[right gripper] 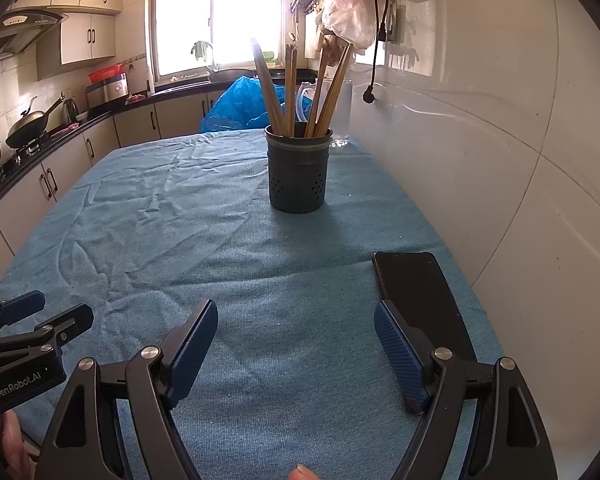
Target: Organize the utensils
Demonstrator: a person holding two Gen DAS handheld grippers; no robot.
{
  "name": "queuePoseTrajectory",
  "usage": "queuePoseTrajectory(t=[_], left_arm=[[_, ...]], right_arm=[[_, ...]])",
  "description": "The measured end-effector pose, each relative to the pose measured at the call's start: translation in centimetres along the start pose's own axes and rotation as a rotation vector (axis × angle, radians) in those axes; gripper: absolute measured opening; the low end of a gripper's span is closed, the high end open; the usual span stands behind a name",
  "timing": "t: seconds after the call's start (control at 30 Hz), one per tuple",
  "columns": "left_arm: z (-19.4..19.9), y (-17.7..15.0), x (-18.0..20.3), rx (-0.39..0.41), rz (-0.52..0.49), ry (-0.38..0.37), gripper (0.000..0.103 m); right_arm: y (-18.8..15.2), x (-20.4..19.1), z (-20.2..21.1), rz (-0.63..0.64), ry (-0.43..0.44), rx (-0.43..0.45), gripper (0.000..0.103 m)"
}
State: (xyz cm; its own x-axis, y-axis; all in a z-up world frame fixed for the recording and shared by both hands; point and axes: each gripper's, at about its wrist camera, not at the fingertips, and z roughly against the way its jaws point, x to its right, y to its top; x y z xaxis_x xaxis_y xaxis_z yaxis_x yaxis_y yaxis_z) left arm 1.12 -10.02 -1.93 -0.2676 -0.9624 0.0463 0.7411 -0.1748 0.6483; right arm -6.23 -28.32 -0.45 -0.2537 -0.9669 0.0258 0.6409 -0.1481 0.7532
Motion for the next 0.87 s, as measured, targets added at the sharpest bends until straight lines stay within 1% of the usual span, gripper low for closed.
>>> queuePoseTrajectory(t=[0.57, 0.7, 0.73, 0.83, 0.87], left_arm=[[0.1, -0.1, 0.0, -0.002, 0.002, 0.001, 0.078], [-0.1, 0.0, -0.5, -0.008, 0.02, 0.005, 0.078], [0.1, 0.1, -0.9, 0.004, 0.032, 0.003, 0.078], [0.6, 0.6, -2.1, 0.042, 0.046, 0.038, 0.078], [0.6, 0.8, -2.6, 0.043, 0.048, 0.045, 0.08]], right_arm=[[-0.1, -0.1, -0.1, 0.0, 0.005, -0.009, 0.084], [-0.1, -0.2, -0.3, 0.002, 0.008, -0.014, 0.084], [-0.1, -0.2, -0.4, 0.003, 0.009, -0.018, 0.084], [0.0, -0.3, -0.9, -0.001, 0.029, -0.032, 0.084], [0.2, -0.4, -1.2, -0.001, 0.038, -0.039, 0.085]])
